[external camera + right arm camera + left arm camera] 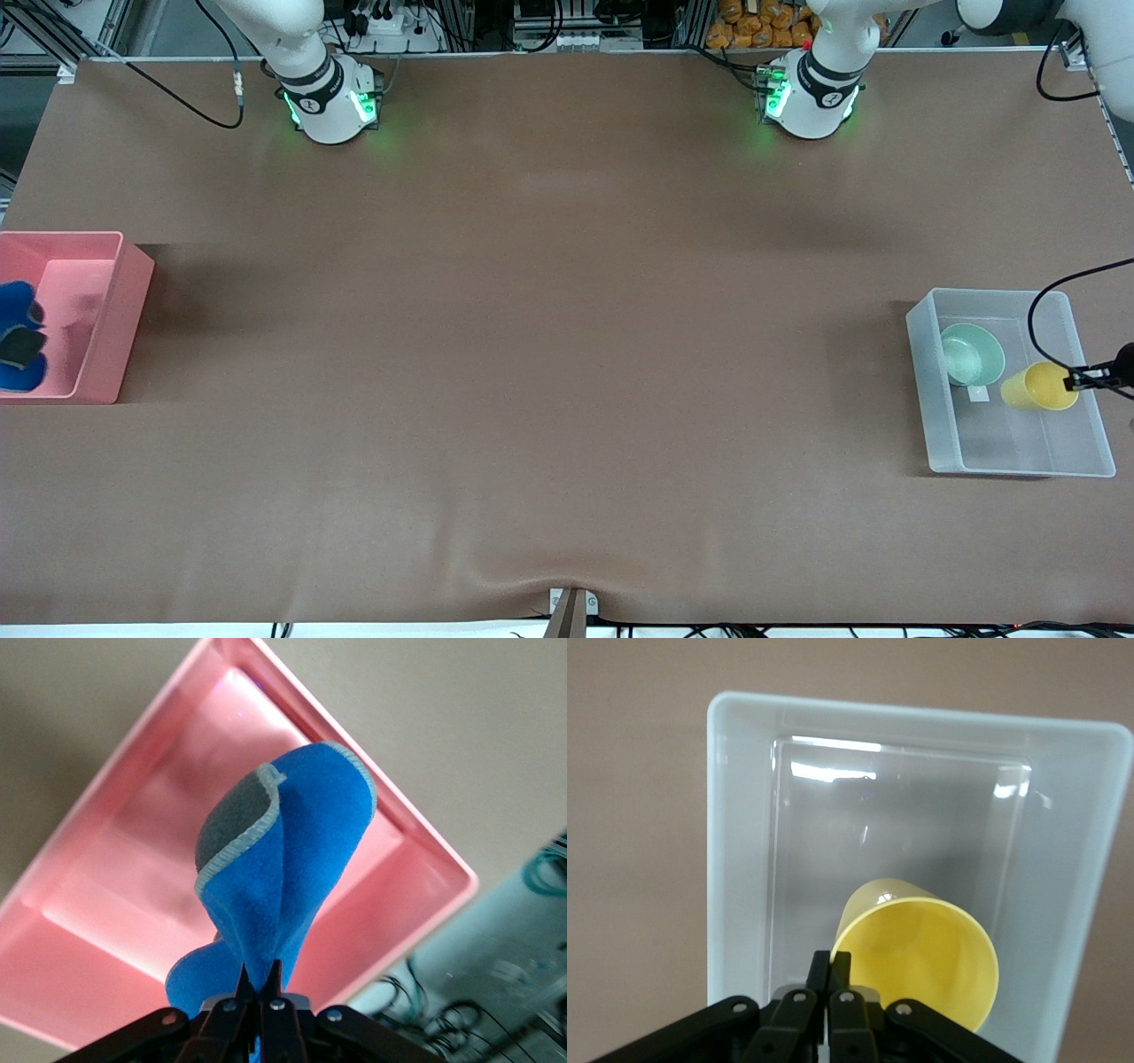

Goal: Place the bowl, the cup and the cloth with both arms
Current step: 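Place the cup in the bin while the right gripper lowers the cloth into the tray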

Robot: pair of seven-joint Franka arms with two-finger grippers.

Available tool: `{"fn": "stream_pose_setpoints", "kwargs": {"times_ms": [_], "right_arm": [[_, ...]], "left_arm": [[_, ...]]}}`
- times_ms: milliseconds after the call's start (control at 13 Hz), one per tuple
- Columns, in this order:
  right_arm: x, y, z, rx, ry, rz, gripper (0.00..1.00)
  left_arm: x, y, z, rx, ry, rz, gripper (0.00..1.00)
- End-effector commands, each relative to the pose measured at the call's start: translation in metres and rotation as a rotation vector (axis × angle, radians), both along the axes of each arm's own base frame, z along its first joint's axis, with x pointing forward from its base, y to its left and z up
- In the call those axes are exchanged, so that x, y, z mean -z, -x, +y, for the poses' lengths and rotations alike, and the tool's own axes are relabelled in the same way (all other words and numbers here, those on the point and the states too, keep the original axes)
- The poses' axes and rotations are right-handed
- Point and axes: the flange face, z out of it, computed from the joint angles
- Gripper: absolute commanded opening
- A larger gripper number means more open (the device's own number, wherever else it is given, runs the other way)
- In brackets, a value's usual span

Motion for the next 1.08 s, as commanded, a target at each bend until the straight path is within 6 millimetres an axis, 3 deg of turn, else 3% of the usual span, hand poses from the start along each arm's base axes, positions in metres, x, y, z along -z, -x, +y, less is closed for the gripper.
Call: {"fn": "stream_pose_setpoints", "kwargs": {"times_ms": [0, 308, 385, 538, 769, 1000], "right_arm": [[0.013, -0.005, 0.006, 0.007, -0.059, -0.017, 0.0], [0.044, -0.012, 0.016, 0.04, -0.135, -0.018, 0.0], [0.045, -0.013, 0.02, 0.043, -0.139, -0.014, 0.06], [0.042, -0.015, 0.023, 0.041, -0.138, -0.014, 1.0], [0.019, -0.009, 0.029, 0.057, -0.152, 0.025, 1.0], [-0.037, 0.0, 0.06, 0.148, -0.155, 0.091, 1.0]], "left_arm": [[0.006, -0.01, 0.007, -0.002, -0.006, -0.042, 0.0], [0.029, -0.016, 0.013, 0.008, -0.027, -0.076, 0.0], [0.035, -0.017, 0.014, 0.009, -0.03, -0.083, 0.0], [0.044, -0.018, 0.012, -0.001, -0.005, -0.088, 0.0], [0.058, -0.02, 0.002, 0.009, 0.003, -0.069, 0.0], [0.075, -0.02, 0.005, 0.011, -0.006, -0.071, 0.0]]}}
